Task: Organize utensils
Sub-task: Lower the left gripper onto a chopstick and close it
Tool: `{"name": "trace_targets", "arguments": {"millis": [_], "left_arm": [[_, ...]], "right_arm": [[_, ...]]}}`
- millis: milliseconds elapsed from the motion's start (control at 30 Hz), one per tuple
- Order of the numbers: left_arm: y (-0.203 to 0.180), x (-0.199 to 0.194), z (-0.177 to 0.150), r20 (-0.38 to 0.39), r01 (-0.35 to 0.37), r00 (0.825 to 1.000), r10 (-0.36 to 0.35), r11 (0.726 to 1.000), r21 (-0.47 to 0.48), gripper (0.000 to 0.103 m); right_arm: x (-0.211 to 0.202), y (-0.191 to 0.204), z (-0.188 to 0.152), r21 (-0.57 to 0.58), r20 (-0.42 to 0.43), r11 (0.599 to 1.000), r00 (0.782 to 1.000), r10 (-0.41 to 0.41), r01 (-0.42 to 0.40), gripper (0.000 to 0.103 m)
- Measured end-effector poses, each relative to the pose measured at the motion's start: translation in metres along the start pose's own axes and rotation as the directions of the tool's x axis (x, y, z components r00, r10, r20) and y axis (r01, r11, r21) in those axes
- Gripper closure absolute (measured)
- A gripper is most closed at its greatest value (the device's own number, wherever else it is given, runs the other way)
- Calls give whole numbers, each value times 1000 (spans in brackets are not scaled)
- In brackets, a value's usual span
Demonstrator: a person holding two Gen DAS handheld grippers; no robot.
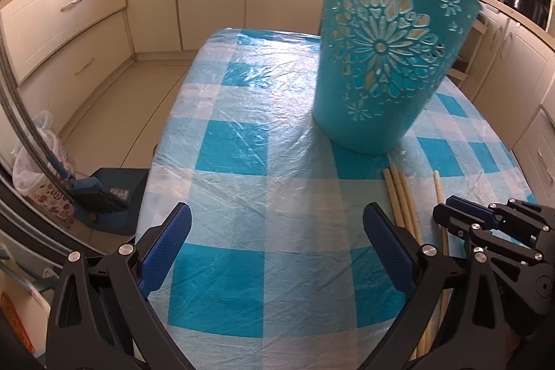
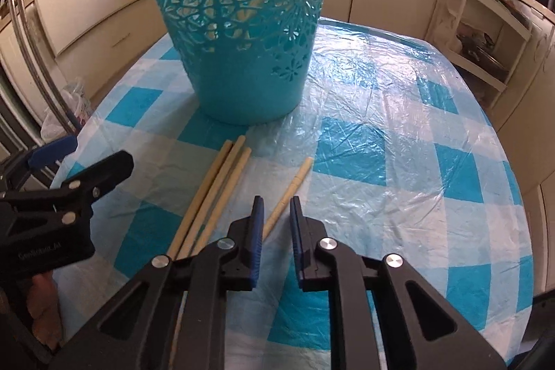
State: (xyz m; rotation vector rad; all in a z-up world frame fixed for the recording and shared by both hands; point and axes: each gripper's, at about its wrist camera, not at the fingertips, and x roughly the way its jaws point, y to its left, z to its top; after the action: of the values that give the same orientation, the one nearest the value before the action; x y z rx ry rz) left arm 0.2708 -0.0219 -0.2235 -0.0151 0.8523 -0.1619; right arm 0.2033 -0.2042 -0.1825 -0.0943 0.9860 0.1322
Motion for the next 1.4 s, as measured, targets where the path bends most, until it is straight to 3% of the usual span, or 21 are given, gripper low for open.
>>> {"name": "trace_targets", "arguments": {"millis": [233,567,800,900,1000,1067,1167,1300,1400], "left_arm": [[-29,3,-1,-43,49,998,-44,993,104,8],[-56,20,-5,-116,-12,993,32,987,163,8],[-50,25,0,-144,-40,988,59,990,133,11],[-51,28,5,-153,-26,987,43,993,115,21],[-56,31,13,-151,-19,988,37,993,116,43],[-60,32,17,-159,-6,987,26,992,125,68],[-58,31,21,-188,36,982,-18,995,96,96],[-46,27,20,-229,115,968,-103,993,38,98],[-41,3,26,-183,145,974,-137,989,33,98]], "right_arm": [[-7,-36,-14,119,15,989,996,85,-86,87],[-7,-38,-14,164,49,975,989,142,-149,76],[-7,-37,-13,169,45,974,988,147,-153,74],[-7,-35,-14,146,49,982,992,113,-120,74],[-5,-30,-14,119,58,990,996,71,-77,74],[-4,-30,-13,117,60,990,996,67,-73,74],[-4,-33,-13,128,65,988,995,79,-87,74],[-4,-36,-12,141,69,986,994,84,-93,74],[-3,-37,-12,148,71,984,994,87,-97,74]]}}
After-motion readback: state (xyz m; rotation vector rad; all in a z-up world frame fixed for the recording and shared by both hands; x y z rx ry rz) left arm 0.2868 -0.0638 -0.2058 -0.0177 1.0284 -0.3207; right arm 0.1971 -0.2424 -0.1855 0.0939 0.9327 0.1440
